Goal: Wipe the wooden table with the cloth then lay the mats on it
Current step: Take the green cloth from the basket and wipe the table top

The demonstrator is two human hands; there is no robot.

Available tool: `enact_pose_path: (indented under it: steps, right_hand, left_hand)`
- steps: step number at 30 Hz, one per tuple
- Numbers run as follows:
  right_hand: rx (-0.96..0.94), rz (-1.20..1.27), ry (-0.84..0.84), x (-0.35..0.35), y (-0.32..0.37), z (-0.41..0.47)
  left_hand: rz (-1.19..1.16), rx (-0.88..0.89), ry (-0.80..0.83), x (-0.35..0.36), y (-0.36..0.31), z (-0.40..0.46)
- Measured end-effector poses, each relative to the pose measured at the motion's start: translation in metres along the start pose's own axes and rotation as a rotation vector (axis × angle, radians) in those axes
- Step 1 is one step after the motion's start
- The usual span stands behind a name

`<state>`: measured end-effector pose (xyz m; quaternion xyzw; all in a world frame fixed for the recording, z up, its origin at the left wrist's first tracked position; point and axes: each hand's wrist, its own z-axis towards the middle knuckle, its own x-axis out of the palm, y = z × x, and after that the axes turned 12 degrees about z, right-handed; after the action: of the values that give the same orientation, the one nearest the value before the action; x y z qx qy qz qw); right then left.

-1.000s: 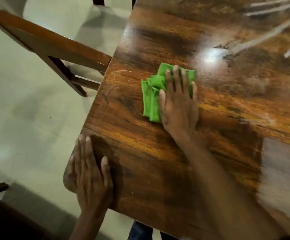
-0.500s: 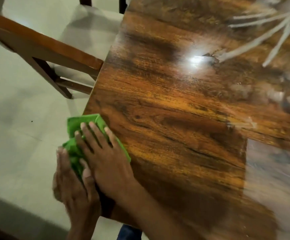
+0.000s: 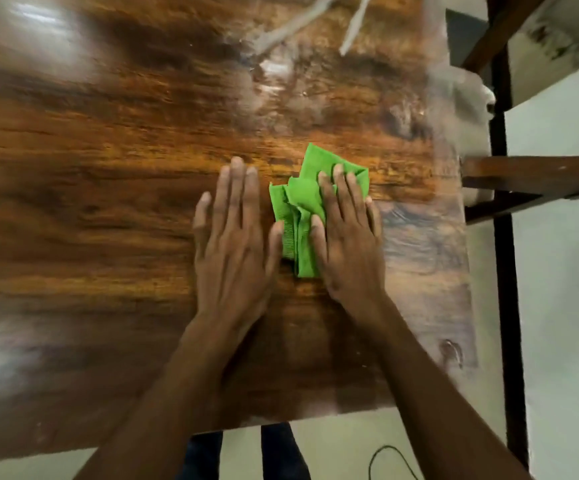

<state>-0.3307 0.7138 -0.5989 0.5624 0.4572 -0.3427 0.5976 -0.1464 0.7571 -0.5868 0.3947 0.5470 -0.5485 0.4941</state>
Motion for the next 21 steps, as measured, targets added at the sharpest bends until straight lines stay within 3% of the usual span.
enact_pose_path:
  steps: [3, 8, 11, 14, 21]
  right_hand:
    - [0.109, 0.049, 0.04, -0.005, -0.004, -0.062]
    - [0.096, -0.017, 0.079, -0.015, -0.023, -0.183]
    - [0.086, 0.003, 0.106, -0.018, -0.031, -0.202]
    - [0.048, -0.002, 0.065, -0.017, -0.037, -0.168]
    - [-0.005, 0.079, -0.038, -0.011, -0.042, 0.004]
  left_hand:
    - [-0.011, 0.078, 0.062, 0.004, -0.041, 0.001]
    - [0.009, 0.068, 0.1, 0.025, -0.04, -0.017]
    - [0.046, 0.08, 0.106, 0.028, -0.041, -0.017]
    - [0.128, 0.083, 0.12, 0.029, -0.046, -0.018]
    - [0.173, 0.088, 0.101, 0.03, -0.047, -0.019]
